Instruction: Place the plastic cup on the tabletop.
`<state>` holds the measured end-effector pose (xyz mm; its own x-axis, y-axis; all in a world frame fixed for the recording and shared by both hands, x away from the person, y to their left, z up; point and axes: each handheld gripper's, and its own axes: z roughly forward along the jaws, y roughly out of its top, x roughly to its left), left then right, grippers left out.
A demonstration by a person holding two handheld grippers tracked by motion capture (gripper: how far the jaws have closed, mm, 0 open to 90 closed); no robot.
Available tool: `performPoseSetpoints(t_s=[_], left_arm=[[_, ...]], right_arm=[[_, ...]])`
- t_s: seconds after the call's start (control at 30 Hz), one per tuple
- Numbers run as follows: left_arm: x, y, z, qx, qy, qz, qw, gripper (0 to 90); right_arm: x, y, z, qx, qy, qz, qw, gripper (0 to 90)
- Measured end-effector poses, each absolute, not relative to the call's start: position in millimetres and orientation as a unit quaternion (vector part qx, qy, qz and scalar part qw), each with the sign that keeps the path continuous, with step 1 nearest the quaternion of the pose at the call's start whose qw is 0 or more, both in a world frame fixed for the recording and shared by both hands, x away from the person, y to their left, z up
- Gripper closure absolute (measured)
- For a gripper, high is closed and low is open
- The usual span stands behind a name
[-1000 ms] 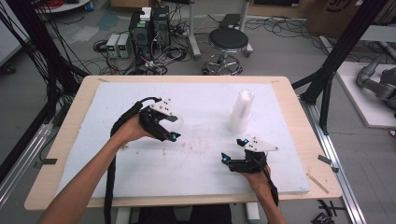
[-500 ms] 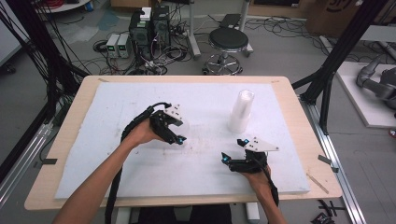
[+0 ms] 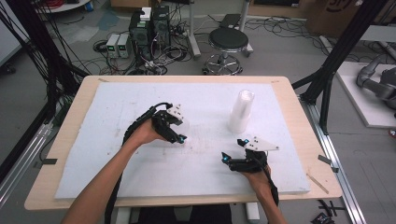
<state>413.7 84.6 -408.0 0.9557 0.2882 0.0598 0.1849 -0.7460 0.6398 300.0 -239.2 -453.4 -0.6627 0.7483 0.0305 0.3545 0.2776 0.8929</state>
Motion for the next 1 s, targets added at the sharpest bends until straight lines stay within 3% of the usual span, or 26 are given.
performPoseSetpoints(t_s=[0.13,0.63,1.0], left_arm=[[416,85,-415,0.927,0.154,0.081,0.333,11.7],[404,109,-423,0.906,0.173,0.068,0.38,11.7],[361,168,-424,0.848,0.233,0.116,0.462,11.8]], right_arm=[[300,-239,-453,0.358,0.772,0.485,0.202,16.0],[301,-240,-454,0.358,0.773,0.486,0.195,15.9],[301,-242,-454,0.355,0.77,0.493,0.193,15.9]])
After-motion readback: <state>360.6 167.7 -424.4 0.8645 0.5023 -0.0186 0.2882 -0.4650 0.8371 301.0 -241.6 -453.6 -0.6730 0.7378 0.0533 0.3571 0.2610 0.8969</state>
